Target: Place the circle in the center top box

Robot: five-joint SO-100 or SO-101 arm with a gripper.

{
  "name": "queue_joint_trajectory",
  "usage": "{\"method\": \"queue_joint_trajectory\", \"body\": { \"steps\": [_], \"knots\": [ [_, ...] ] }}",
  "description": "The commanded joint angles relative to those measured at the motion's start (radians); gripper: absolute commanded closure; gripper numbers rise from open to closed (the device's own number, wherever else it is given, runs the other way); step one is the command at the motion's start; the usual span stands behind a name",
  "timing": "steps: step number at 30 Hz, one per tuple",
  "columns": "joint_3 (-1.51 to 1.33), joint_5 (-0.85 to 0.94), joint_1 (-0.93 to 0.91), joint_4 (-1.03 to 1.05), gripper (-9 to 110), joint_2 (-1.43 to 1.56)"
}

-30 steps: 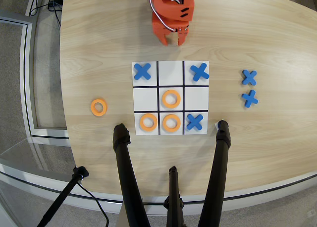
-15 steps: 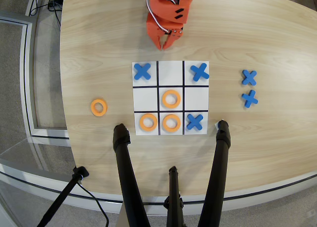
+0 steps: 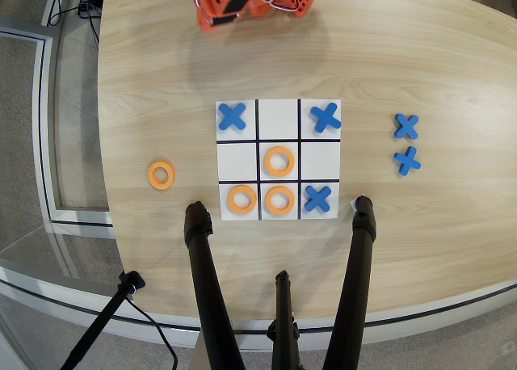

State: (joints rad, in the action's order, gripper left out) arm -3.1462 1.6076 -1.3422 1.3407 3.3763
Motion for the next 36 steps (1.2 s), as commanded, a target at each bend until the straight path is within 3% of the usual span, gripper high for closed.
{"method": "queue_joint_trajectory", "body": {
  "steps": [1,36],
  "knots": [
    [-0.057,-0.005,-0.245,0.009,101,0.020],
    [-0.057,-0.005,-0.233,0.009,101,0.017]
  ]
}}
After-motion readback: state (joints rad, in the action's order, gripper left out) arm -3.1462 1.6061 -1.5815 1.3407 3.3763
